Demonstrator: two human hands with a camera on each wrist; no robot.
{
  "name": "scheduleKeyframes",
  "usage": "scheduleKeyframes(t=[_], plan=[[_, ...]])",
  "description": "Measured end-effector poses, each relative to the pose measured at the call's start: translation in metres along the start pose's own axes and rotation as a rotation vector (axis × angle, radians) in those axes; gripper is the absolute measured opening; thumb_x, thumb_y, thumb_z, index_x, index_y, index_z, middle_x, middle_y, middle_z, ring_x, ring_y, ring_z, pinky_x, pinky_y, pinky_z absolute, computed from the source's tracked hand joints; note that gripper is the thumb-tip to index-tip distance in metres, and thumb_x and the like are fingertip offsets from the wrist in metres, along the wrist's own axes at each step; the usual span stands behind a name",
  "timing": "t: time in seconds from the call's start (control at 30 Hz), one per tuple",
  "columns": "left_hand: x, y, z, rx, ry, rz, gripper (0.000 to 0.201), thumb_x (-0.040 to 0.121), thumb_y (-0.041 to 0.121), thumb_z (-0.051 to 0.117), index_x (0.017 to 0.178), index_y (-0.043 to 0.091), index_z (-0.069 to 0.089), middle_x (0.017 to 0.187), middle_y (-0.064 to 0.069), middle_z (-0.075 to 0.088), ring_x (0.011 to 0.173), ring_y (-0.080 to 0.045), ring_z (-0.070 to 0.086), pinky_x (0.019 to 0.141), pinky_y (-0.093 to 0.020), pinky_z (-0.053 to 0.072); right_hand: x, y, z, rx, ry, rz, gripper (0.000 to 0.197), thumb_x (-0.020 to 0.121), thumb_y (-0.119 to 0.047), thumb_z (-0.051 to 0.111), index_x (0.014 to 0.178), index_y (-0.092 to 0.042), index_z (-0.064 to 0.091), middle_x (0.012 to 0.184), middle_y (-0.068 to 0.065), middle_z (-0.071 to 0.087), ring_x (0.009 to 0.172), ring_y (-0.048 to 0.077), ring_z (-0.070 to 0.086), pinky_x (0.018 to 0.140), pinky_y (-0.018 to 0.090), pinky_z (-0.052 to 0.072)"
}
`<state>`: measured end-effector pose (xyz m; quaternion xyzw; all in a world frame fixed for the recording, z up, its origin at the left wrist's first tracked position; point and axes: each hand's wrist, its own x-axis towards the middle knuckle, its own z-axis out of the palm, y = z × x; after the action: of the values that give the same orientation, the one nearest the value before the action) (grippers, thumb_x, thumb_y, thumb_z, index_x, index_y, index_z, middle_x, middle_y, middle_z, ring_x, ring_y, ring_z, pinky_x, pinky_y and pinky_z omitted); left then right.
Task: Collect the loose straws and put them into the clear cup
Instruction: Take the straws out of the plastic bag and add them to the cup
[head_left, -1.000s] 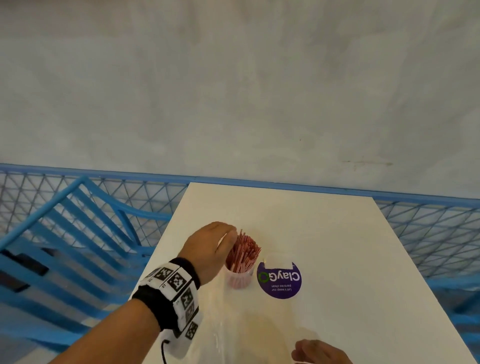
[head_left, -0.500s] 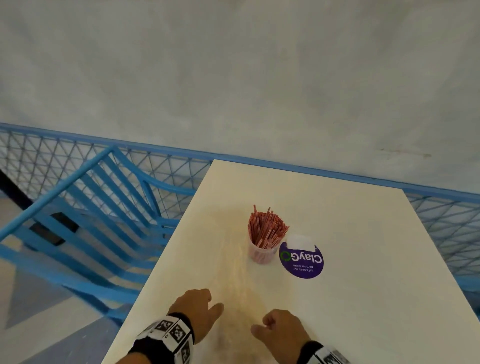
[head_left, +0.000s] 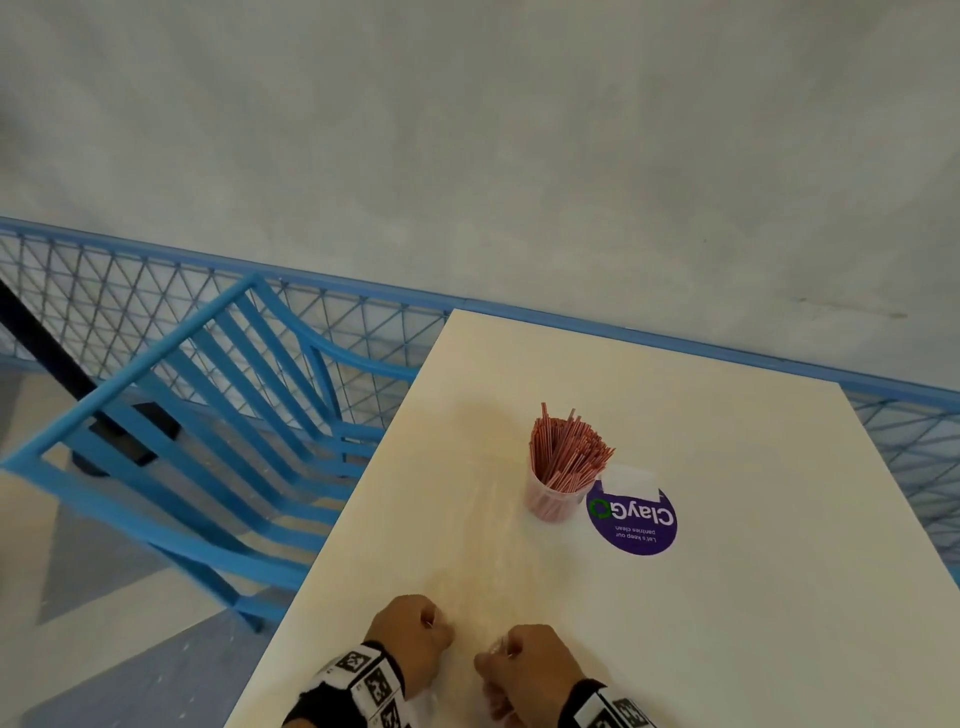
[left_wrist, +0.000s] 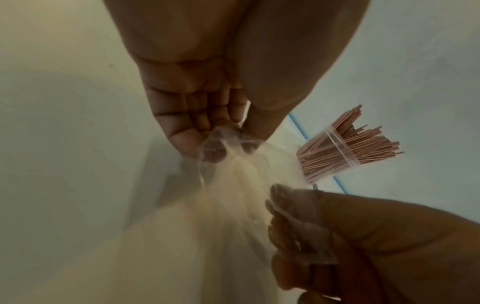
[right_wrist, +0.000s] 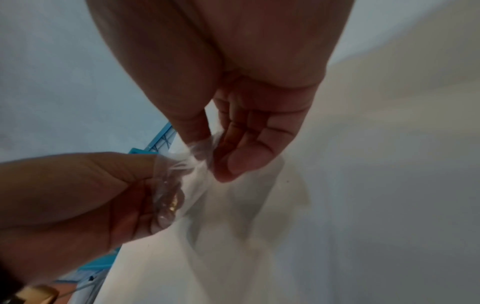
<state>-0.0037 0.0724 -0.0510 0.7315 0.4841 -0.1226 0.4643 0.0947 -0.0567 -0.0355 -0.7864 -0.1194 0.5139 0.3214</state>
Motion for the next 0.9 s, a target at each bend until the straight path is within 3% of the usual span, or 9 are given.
scheduleKeyframes(t=[0.1,0.17,0.23,0.33,0.4,0.47,0.57,0.7,0.9], plan=[[-0.006,-0.004,-0.018,-0.036,0.047,0.029,0.010,0.090,0.022,0.056,0.087,0.014,0.062,0.082,-0.005,0.064,0.060,-0.020,0.062,0.057,-0.026,0.055,0.003,-0.007,0.001,0.009,-0.012,0.054,0.027,0.084,-0.033,0.067,0.092,-0.008,0.061,0.069,0.005,0.070,0.053,0.017,0.063,0.050,0.023,0.051],[-0.007,-0.009,-0.030,-0.025,0.086,0.035,0.006,0.091,0.020,0.056,0.086,0.017,0.059,0.084,-0.003,0.063,0.061,-0.018,0.061,0.058,-0.026,0.054,0.010,-0.011,0.004,0.029,0.023,0.039,0.025,0.085,-0.032,0.066,0.096,-0.010,0.059,0.079,0.007,0.068,0.058,0.019,0.062,0.056,0.027,0.053],[-0.008,-0.016,-0.040,0.014,0.122,0.029,0.002,0.090,0.022,0.057,0.091,0.020,0.057,0.090,-0.003,0.064,0.071,-0.020,0.063,0.070,-0.031,0.056,0.017,-0.016,0.007,-0.158,0.159,-0.118,0.028,0.086,-0.036,0.062,0.106,-0.016,0.057,0.101,0.005,0.064,0.085,0.020,0.065,0.077,0.034,0.054],[-0.006,-0.026,-0.046,0.044,0.158,0.012,0.025,0.088,0.023,0.059,0.112,0.021,0.053,0.094,-0.003,0.061,0.077,-0.022,0.062,0.079,-0.036,0.056,0.021,-0.029,0.008,-0.557,0.259,-0.425,0.051,0.091,-0.038,0.048,0.138,-0.022,0.037,0.145,0.001,0.036,0.132,0.020,0.038,0.108,0.034,0.035],[-0.008,-0.030,-0.046,0.114,0.168,0.037,0.043,0.089,0.022,0.058,0.129,0.024,0.043,0.095,-0.002,0.062,0.083,-0.020,0.063,0.083,-0.034,0.055,0.025,-0.041,0.011,-0.797,0.188,-0.501,0.059,0.093,-0.040,0.042,0.147,-0.026,0.023,0.159,-0.002,0.010,0.146,0.022,0.010,0.118,0.044,0.017],[-0.011,-0.033,-0.045,0.230,0.182,0.097,0.056,0.091,0.025,0.054,0.142,0.029,0.029,0.116,-0.002,0.060,0.104,-0.019,0.061,0.093,-0.032,0.050,0.033,-0.047,0.018,-0.957,0.114,-0.463,0.059,0.094,-0.042,0.040,0.148,-0.026,0.020,0.161,-0.002,0.000,0.148,0.023,-0.004,0.119,0.052,0.005],[-0.018,-0.033,-0.043,0.453,0.200,0.218,0.061,0.093,0.033,0.051,0.146,0.030,0.022,0.149,0.003,0.031,0.131,-0.018,0.039,0.108,-0.033,0.038,0.039,-0.053,0.032,-1.051,0.041,-0.401,0.056,0.095,-0.039,0.039,0.146,-0.023,0.024,0.161,-0.001,0.001,0.148,0.024,-0.008,0.118,0.055,0.001],[-0.019,-0.035,-0.045,0.710,0.111,0.261,0.054,0.094,0.040,0.047,0.144,0.025,0.034,0.158,0.005,0.018,0.144,-0.020,0.019,0.117,-0.038,0.022,0.044,-0.059,0.044,-1.094,0.011,-0.379,0.056,0.096,-0.035,0.038,0.147,-0.020,0.022,0.161,0.000,-0.003,0.148,0.023,-0.006,0.117,0.055,0.002],[-0.014,-0.042,-0.051,0.759,0.081,0.266,0.055,0.093,0.041,0.046,0.144,0.026,0.034,0.158,0.005,0.020,0.144,-0.020,0.019,0.117,-0.040,0.019,0.044,-0.070,0.041,-1.101,-0.019,-0.365,0.055,0.097,-0.035,0.037,0.148,-0.020,0.022,0.161,0.000,0.000,0.148,0.021,-0.002,0.117,0.055,0.005]])
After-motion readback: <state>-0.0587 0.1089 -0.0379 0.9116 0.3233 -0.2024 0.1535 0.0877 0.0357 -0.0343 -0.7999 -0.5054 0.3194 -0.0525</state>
